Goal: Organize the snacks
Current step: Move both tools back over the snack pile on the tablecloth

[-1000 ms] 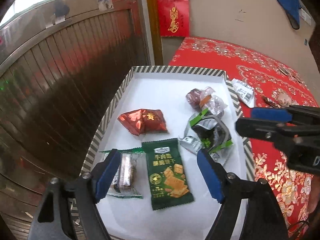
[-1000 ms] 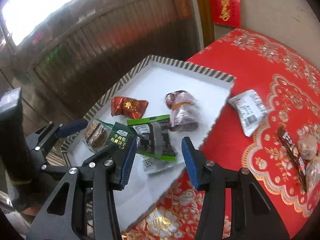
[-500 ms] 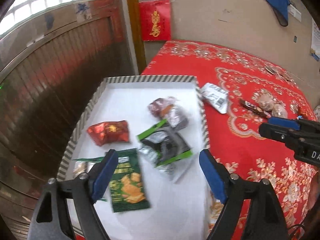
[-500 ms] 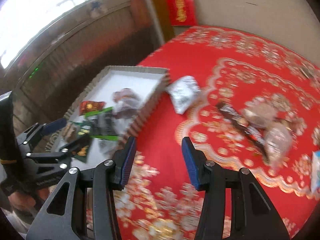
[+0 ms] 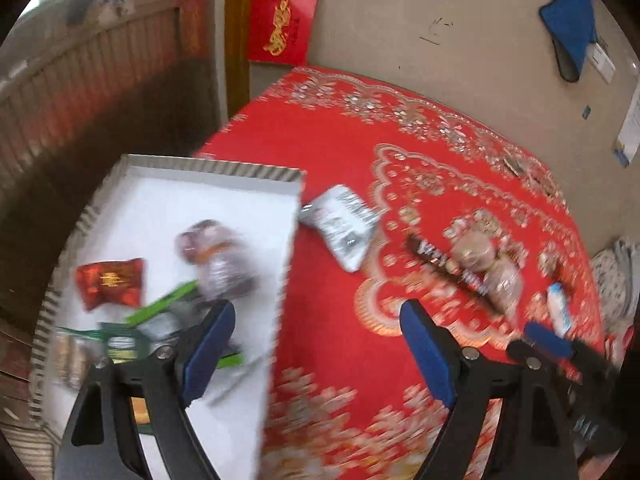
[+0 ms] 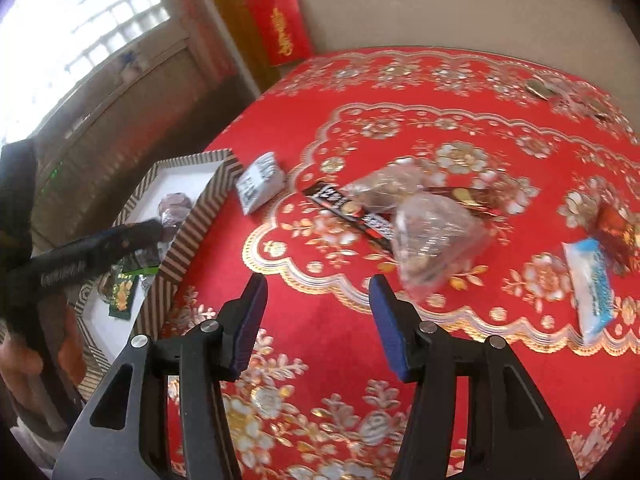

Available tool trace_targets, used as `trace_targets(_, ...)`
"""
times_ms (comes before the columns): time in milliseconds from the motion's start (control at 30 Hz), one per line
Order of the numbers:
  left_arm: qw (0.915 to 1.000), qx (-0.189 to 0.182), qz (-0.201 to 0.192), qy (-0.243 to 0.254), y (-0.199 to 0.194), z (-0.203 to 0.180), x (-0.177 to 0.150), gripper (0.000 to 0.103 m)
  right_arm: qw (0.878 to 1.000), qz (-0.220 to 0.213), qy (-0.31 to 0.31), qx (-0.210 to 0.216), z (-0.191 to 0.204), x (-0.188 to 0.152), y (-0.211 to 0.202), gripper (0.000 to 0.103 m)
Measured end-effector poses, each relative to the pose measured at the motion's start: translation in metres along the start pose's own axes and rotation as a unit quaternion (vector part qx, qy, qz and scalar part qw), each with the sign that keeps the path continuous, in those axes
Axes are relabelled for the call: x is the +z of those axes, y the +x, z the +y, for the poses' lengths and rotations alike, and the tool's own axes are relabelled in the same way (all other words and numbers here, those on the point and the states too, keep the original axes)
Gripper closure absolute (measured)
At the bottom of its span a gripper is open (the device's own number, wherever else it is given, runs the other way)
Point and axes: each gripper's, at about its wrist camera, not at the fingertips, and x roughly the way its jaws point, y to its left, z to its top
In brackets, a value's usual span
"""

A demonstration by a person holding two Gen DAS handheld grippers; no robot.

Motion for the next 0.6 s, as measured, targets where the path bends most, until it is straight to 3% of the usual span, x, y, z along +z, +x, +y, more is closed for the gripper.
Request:
trace_targets(200,0.998,-0.01,0.026,-0.056,0.035,-0.024,0.025,0.017,1.0,-0.006,0.017,0.002,-0.023,-0.005,-0.012,0.048)
trace_targets(300,0.9953,-0.002,0.038,-0.089,0.054,-0.028,0.033,0.017,1.0,-0.002,0.023,-0.001,-0.034,-0.007,-0.013,0.041)
trace_targets(500,0.9853,0.012,0.057,-0.16,0.095,-0.021,0.046,0.017,0.999,-0.003,0.034,-0.002,-0.055,-0.01,-0.018,0.041)
trace_targets(600,0.9846,0.029,0.058,-0.162,0.109,-0.022,0.052,0.017,0.999,-0.003,0.045,-0.005,-0.068,-0.01,-0.018,0.041)
